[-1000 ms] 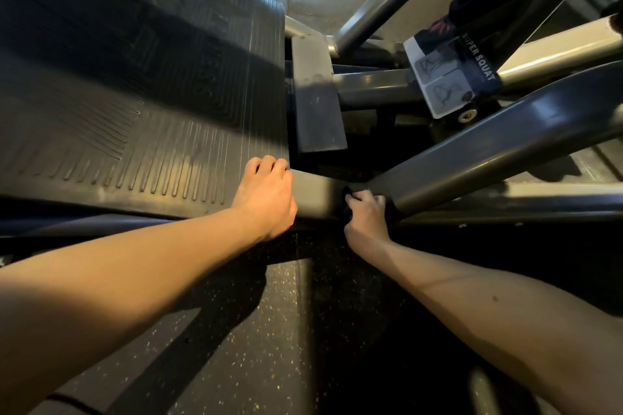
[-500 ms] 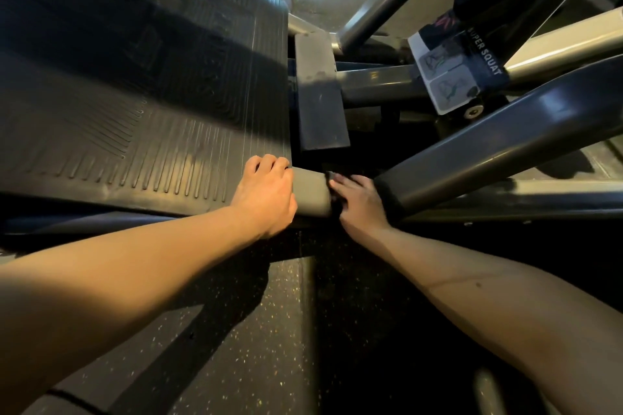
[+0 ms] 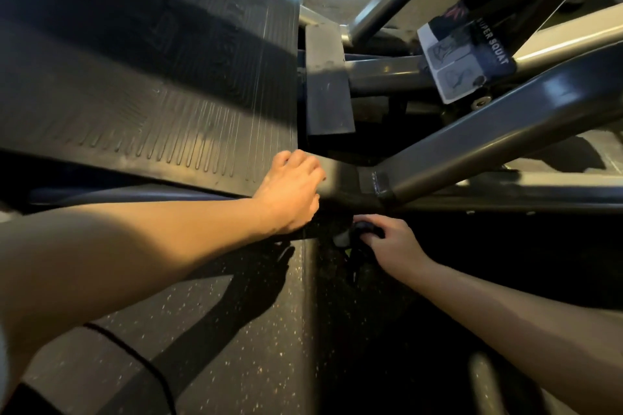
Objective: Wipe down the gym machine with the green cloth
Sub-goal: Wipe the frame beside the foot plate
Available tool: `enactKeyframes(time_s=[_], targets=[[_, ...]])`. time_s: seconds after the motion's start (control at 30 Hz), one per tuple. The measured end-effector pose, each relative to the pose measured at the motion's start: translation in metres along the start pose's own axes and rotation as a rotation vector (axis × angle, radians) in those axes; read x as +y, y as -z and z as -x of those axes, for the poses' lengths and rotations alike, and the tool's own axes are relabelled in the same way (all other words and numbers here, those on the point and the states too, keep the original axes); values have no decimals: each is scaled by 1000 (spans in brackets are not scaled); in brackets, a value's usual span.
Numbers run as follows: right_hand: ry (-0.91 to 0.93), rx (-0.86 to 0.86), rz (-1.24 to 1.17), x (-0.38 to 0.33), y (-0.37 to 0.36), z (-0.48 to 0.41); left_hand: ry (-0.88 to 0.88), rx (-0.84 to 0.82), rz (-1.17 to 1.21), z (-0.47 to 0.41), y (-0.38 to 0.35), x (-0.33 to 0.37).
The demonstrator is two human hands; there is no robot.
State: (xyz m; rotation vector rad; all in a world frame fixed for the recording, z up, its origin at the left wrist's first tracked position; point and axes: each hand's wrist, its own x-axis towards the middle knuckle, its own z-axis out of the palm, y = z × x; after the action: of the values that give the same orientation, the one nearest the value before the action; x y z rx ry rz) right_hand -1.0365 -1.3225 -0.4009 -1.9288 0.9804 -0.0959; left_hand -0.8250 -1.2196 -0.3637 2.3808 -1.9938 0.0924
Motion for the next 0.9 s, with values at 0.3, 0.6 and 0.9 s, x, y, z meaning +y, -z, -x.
enactKeyframes(time_s=[0.3, 0.6, 0.9], targets=[[-70, -127, -251, -15, -2, 43, 220, -547, 793, 54, -7, 45], [17, -191, -148, -25, -39, 43, 462, -613, 1067, 97, -11, 27], [96, -271, -17, -56, -95, 23, 636, -458, 966, 150, -4, -19]])
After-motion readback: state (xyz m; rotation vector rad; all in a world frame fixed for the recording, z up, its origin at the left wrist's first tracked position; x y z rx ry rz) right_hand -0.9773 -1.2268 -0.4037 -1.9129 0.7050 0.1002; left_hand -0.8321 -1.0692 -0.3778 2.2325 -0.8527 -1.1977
